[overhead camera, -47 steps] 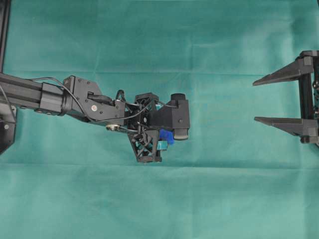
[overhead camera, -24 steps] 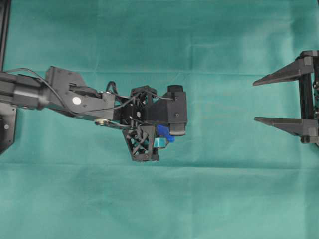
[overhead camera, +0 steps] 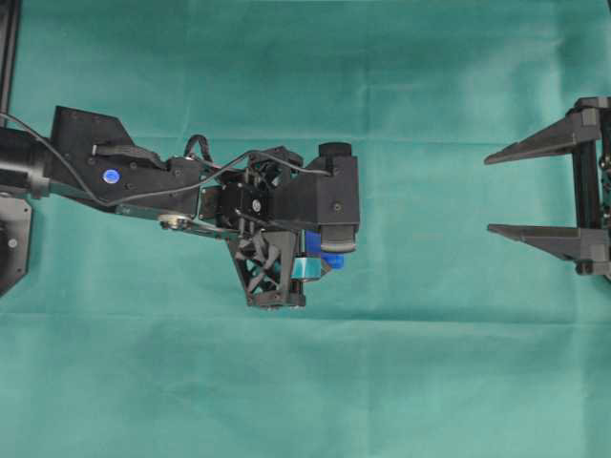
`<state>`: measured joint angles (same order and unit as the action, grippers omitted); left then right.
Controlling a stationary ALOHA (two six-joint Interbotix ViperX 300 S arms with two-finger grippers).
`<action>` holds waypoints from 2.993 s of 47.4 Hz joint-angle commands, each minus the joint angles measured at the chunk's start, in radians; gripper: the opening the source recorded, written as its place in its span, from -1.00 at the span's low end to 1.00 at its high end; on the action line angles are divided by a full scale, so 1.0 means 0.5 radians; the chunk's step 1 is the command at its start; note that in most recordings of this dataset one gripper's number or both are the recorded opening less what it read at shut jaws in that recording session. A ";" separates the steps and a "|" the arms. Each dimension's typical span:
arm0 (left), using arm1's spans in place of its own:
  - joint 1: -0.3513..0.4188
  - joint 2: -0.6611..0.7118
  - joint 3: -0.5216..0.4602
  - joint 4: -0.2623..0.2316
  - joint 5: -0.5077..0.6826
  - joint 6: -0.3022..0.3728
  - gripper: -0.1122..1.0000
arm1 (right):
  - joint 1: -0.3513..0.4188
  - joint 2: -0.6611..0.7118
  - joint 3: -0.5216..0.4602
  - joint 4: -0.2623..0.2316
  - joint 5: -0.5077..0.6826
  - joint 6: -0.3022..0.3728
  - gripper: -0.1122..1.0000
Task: Handover the blue block to the right arm after grasping it with the left arm, then place it in the designated position.
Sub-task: 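Close the left gripper on the blue cube, then lift the cube with the left gripper and raise it toward center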
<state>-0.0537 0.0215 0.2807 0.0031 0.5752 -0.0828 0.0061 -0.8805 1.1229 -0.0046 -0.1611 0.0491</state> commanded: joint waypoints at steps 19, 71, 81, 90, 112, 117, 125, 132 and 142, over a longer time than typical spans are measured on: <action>-0.025 -0.276 -0.288 0.015 0.261 0.006 0.04 | 0.003 0.009 -0.055 -0.003 -0.006 -0.003 0.98; -0.025 -0.328 -0.368 0.018 0.334 0.025 0.04 | 0.009 0.009 -0.055 -0.003 -0.009 0.000 0.98; -0.025 -0.334 -0.359 0.018 0.316 0.031 0.04 | 0.009 0.009 -0.055 -0.003 -0.009 0.000 0.98; -0.025 -0.402 -0.258 0.018 0.175 0.034 0.04 | 0.009 0.009 -0.055 -0.003 -0.009 0.000 0.98; -0.028 -0.841 0.402 0.018 -0.693 0.086 0.04 | 0.006 0.009 -0.058 -0.067 -0.074 -0.009 0.98; -0.028 -0.911 0.568 0.018 -0.933 0.104 0.04 | 0.006 0.009 -0.058 -0.092 -0.098 -0.009 0.98; -0.028 -0.930 0.761 0.009 -1.264 0.110 0.04 | 0.006 0.012 -0.061 -0.117 -0.107 -0.009 0.98; -0.028 -0.930 0.856 0.006 -1.433 0.107 0.04 | 0.006 0.012 -0.058 -0.123 -0.107 -0.012 0.98; -0.028 -0.923 0.862 0.000 -1.470 0.107 0.04 | 0.009 0.012 -0.058 -0.126 -0.104 -0.018 0.98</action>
<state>-0.0644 -0.4280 0.7256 0.0077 -0.1473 -0.0307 0.0092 -0.8805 1.1213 -0.0660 -0.2040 0.0399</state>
